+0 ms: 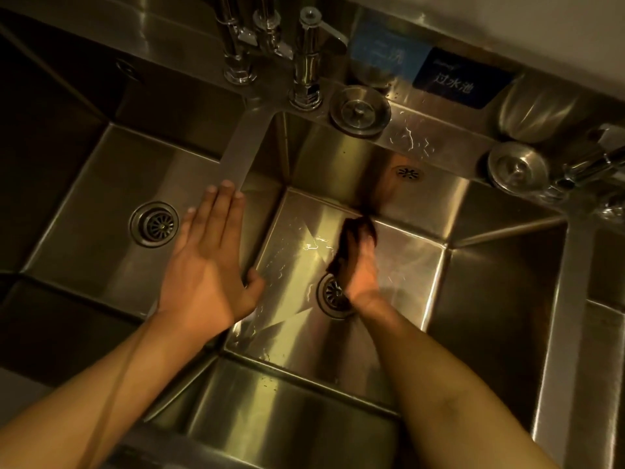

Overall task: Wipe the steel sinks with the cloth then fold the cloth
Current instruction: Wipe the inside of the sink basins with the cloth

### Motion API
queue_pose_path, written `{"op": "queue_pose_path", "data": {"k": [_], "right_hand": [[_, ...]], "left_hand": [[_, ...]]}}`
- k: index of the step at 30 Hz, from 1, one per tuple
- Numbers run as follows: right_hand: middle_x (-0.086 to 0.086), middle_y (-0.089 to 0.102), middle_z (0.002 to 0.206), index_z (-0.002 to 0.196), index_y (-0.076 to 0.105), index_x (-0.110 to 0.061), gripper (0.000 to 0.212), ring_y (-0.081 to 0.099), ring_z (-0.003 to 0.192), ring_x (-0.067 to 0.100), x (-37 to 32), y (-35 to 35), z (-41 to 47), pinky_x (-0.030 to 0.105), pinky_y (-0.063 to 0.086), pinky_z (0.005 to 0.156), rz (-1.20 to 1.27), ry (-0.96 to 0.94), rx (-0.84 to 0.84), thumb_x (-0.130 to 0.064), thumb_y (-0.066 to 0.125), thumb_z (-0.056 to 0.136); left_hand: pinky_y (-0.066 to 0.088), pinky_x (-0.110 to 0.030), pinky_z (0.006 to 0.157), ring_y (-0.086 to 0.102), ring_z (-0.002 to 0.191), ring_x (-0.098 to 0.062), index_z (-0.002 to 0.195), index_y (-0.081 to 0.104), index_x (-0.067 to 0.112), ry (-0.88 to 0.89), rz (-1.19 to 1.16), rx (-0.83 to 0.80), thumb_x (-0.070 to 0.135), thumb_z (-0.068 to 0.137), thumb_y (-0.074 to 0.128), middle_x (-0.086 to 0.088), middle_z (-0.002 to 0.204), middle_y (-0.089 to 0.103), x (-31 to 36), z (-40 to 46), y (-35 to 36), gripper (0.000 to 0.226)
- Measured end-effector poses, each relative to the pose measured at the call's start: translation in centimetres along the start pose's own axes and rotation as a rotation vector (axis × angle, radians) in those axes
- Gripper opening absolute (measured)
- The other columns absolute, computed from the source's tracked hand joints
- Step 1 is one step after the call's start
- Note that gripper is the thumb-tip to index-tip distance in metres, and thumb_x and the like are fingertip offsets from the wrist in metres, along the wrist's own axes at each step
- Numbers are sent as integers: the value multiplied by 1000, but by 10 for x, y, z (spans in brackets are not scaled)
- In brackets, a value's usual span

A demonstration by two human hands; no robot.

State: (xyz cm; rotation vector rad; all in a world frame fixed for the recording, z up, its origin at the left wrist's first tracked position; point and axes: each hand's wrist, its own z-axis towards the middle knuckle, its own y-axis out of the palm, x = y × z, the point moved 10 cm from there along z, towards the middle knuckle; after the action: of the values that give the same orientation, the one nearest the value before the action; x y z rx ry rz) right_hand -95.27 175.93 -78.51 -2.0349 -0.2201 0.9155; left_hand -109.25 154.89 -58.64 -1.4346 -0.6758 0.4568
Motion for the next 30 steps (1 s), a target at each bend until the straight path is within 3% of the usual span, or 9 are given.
{"op": "queue_pose_path", "data": {"k": [3, 7, 10, 13, 16, 22, 24, 27, 30], "right_hand": [[11, 17, 167, 160, 24, -11, 82, 8, 156, 31, -71, 46, 3, 44, 22, 124, -70, -244, -133, -10, 66, 90], [9, 9, 170, 162, 19, -17, 85, 4, 156, 34, -118, 127, -34, 47, 16, 125, -236, -388, -369, -24, 67, 93], [11, 13, 169, 161, 23, -14, 73, 5, 156, 35, -110, 159, -91, 52, 18, 124, -152, -486, -449, -17, 59, 98], [9, 19, 168, 160, 28, -16, 58, 8, 156, 33, -85, 173, -164, 48, 13, 126, -273, -857, -597, -18, 43, 103], [7, 33, 163, 154, 42, -18, 58, 21, 153, 31, -38, 148, -190, 44, 24, 125, -323, -1025, -586, -16, 52, 96], [-11, -6, 170, 162, 6, -38, 85, -11, 156, 17, 98, 58, -152, 49, 22, 124, -432, -453, -522, -21, 59, 98], [-10, -4, 170, 162, 11, -36, 93, -7, 157, 18, 113, 27, -136, 48, 23, 124, -345, -248, -378, -13, 67, 91], [1, 16, 169, 158, 30, -33, 68, 18, 155, 25, 113, -10, -106, 47, 25, 124, -38, 54, -92, -9, 56, 99], [18, 19, 166, 158, 27, -6, 81, 17, 153, 37, 127, -30, -63, 45, 13, 126, -88, 246, 18, -6, 65, 86]], "left_hand": [[20, -54, 127, 6, 161, -27, 163, 17, 3, 20, -25, 14, 39, 76, 63, -15, 173, 13, 1, -1, -2, 105], [19, -53, 127, 5, 161, -27, 163, 18, 2, 30, -34, 4, 41, 77, 62, -15, 172, 14, 2, -1, -2, 104], [18, -52, 128, 5, 161, -26, 163, 19, 2, 19, -50, 10, 40, 75, 63, -15, 173, 13, 2, -1, -4, 105], [18, -52, 128, 5, 161, -26, 163, 18, 2, 14, -30, 8, 39, 75, 62, -15, 173, 12, 3, -2, -5, 105], [19, -52, 128, 7, 161, -27, 162, 19, 1, 18, -26, 14, 38, 76, 61, -16, 172, 14, 3, -1, -5, 103], [22, -55, 125, 14, 160, -32, 160, 25, -2, 24, -22, 18, 37, 73, 62, -20, 170, 20, 6, 1, -7, 102], [23, -56, 125, 16, 159, -34, 160, 26, -3, 18, -14, 17, 36, 72, 63, -21, 169, 22, 7, 1, -7, 103], [25, -57, 124, 18, 158, -35, 159, 27, -4, 29, -36, 37, 35, 71, 64, -22, 168, 24, 7, 2, -8, 103], [24, -56, 124, 18, 159, -35, 159, 27, -3, 30, -44, 44, 35, 71, 66, -22, 168, 23, 6, 0, -7, 103]]}}
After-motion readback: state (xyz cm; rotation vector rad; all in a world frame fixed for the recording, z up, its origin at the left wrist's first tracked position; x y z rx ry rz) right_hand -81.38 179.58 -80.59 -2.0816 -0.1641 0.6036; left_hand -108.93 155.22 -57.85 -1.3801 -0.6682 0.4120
